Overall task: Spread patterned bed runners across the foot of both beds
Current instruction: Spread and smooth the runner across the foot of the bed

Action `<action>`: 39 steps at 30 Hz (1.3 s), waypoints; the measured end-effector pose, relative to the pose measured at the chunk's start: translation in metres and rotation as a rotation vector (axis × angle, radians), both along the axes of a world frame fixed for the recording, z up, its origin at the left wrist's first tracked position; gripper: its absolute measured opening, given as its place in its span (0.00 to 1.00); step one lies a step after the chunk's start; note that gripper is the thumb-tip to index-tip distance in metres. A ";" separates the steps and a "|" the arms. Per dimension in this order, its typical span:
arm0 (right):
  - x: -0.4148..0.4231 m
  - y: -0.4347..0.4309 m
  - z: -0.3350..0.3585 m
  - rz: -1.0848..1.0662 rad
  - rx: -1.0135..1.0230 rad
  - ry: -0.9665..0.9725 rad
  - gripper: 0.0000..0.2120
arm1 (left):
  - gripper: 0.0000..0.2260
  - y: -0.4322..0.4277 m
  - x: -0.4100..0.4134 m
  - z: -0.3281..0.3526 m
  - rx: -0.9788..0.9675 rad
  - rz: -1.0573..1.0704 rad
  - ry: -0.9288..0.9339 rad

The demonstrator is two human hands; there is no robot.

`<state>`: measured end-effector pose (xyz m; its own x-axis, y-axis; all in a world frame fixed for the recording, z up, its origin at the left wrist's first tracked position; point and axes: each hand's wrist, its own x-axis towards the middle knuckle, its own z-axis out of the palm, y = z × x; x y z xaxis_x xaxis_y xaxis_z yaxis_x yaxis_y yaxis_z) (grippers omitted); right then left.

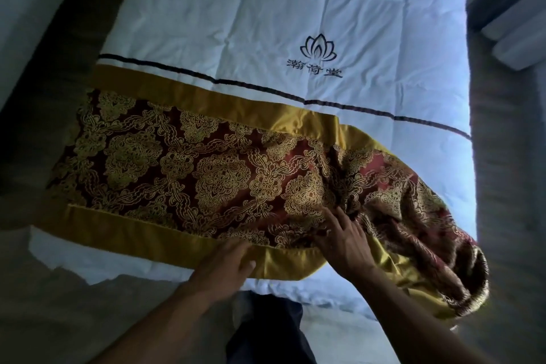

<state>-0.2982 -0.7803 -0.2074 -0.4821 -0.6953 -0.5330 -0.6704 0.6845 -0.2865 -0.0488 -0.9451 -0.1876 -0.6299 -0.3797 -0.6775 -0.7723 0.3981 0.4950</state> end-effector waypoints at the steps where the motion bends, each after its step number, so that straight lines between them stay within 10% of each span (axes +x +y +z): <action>1: 0.002 0.004 0.005 -0.017 -0.014 0.009 0.35 | 0.24 0.003 -0.004 0.005 0.007 0.011 0.017; 14: -0.010 0.163 -0.019 -0.168 0.072 0.104 0.35 | 0.19 0.114 -0.056 -0.014 -0.019 -0.244 0.353; 23: -0.057 0.216 -0.063 -0.036 0.181 0.242 0.49 | 0.24 0.141 -0.096 -0.064 -0.177 -0.344 -0.029; 31: -0.101 0.251 -0.055 -0.123 -0.103 0.126 0.41 | 0.27 0.160 -0.109 -0.062 -0.354 -0.284 -0.114; 35: -0.124 0.307 -0.027 -0.209 -0.002 0.157 0.16 | 0.12 0.152 -0.123 -0.033 -0.427 -0.274 -0.150; 39: -0.141 0.333 -0.006 -0.119 0.127 0.139 0.24 | 0.11 0.148 -0.140 -0.014 -0.426 -0.384 -0.135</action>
<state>-0.4394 -0.4473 -0.2139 -0.6318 -0.5607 -0.5352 -0.6096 0.7859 -0.1037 -0.1892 -0.7967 -0.2017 -0.6953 -0.3976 -0.5988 -0.5784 0.8041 0.1377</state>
